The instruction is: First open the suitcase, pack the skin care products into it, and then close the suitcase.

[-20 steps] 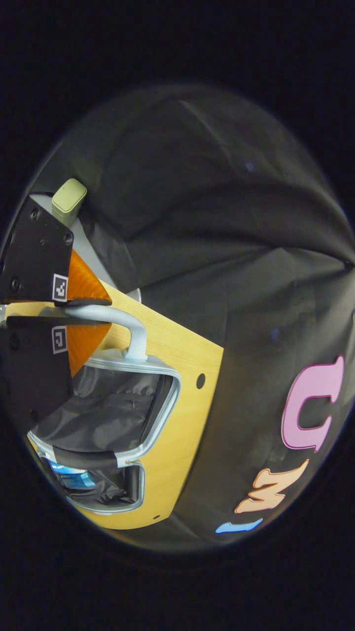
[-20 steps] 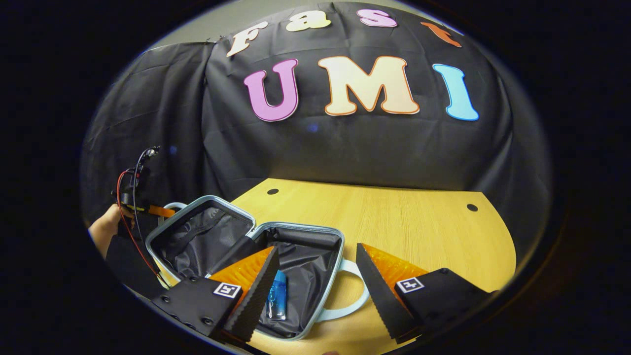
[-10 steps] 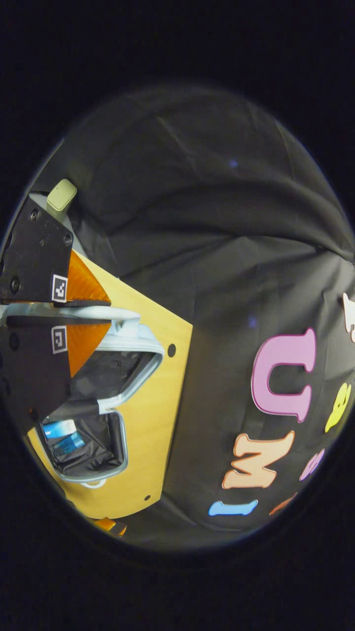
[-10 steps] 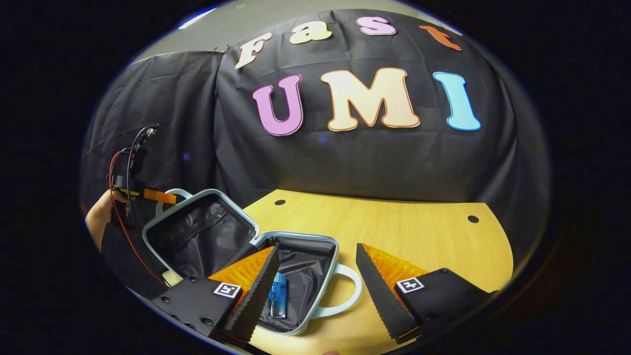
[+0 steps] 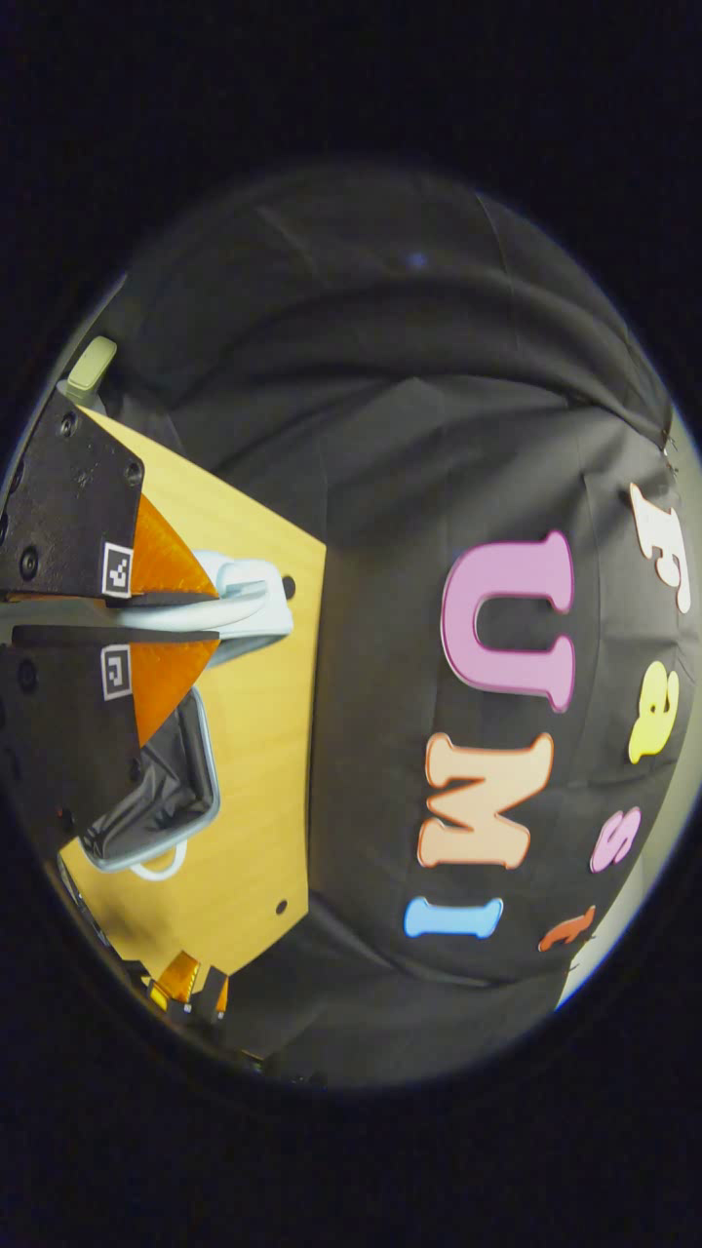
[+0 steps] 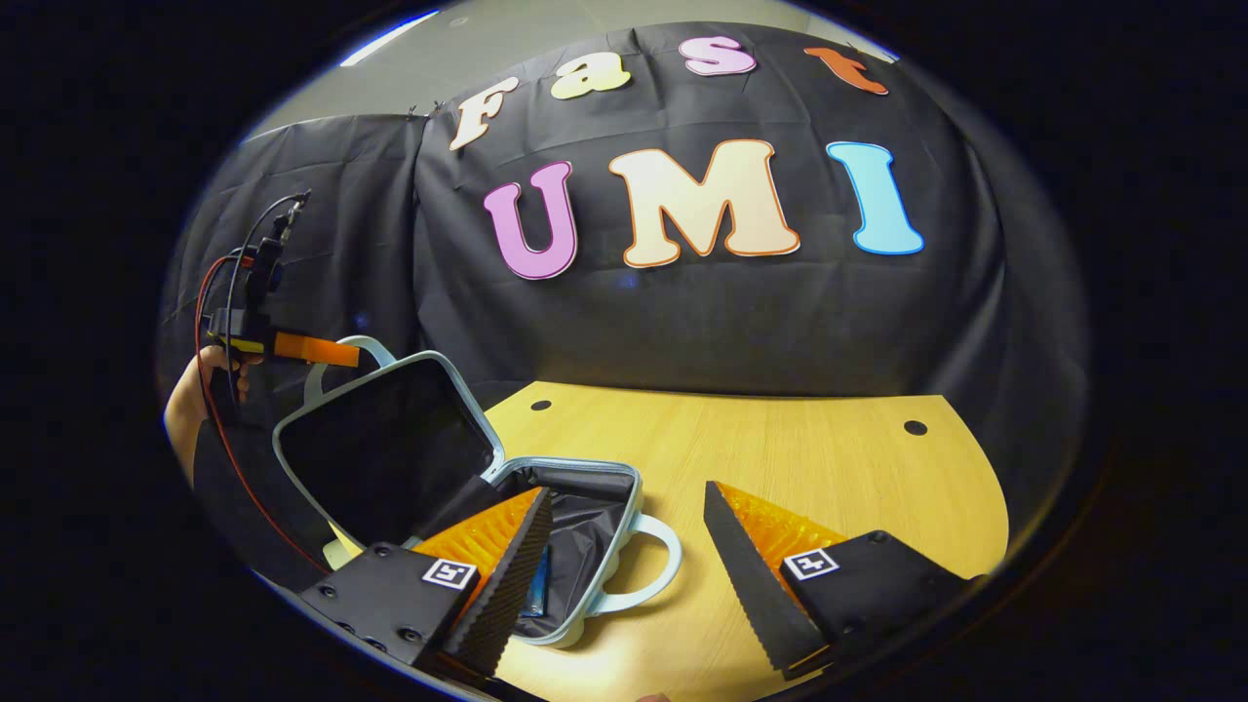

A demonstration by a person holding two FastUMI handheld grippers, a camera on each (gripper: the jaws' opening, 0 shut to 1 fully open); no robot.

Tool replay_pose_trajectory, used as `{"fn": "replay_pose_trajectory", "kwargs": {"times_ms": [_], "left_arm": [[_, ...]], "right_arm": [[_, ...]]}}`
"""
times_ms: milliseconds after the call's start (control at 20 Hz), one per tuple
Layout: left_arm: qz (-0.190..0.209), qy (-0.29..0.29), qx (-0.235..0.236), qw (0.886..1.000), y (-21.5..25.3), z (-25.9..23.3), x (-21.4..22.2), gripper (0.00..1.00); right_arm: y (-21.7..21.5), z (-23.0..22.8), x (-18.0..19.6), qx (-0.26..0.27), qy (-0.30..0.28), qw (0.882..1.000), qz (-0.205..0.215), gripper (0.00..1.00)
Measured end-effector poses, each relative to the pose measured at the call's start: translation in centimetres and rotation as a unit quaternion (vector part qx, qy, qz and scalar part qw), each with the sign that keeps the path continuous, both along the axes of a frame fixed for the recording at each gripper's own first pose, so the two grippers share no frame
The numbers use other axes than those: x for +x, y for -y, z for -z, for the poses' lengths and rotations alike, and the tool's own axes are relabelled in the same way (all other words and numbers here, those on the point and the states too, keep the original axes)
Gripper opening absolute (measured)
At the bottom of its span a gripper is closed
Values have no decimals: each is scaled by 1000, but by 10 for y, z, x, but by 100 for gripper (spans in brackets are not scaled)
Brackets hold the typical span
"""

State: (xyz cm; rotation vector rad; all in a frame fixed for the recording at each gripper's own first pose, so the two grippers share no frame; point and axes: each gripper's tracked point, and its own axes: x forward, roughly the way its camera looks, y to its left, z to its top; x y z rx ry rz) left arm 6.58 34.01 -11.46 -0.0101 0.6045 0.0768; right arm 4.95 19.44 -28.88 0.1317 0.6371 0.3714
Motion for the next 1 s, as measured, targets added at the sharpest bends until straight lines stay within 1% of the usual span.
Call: {"fn": "replay_pose_trajectory", "kwargs": {"times_ms": [100, 150, 250, 300, 350, 400, 550, 600, 700, 850, 900, 950, 1000], "left_arm": [[25, 11, -16, 1000, 31, -2, 9, 4], [37, 15, -24, 999, 44, -3, 13, 4], [55, 17, -39, 998, 69, -2, 19, 4], [62, 18, -48, 997, 79, -2, 21, 4], [70, 20, -57, 996, 88, -1, 23, 4], [75, 22, -68, 995, 97, 0, 24, 4], [94, 19, -114, 989, 133, 7, 24, 4], [98, 21, -129, 986, 144, 7, 25, 4], [110, 18, -155, 982, 167, 14, 27, 4], [126, 9, -178, 976, 199, 26, 29, 4], [135, 3, -182, 974, 211, 30, 26, 7], [144, -5, -183, 973, 222, 35, 23, 4], [152, -13, -181, 972, 233, 44, 22, 4]], "right_arm": [[7, -3, 0, 0, 1, 1000, 5, 98], [10, -5, 0, 0, 3, 1000, 8, 94], [16, -8, 0, -2, 6, 1000, 12, 94], [19, -10, -1, -3, 8, 1000, 14, 98], [23, -12, 0, -4, 11, 1000, 16, 98], [26, -14, 0, -5, 13, 1000, 18, 94], [36, -18, -1, -9, 18, 999, 25, 94], [40, -18, -2, -10, 18, 999, 27, 98], [48, -21, -2, -11, 20, 999, 33, 98], [60, -23, -4, -17, 23, 999, 40, 98], [64, -23, -5, -18, 22, 999, 43, 98], [69, -23, -6, -18, 22, 998, 47, 98], [73, -22, -7, -20, 21, 998, 50, 98]]}}
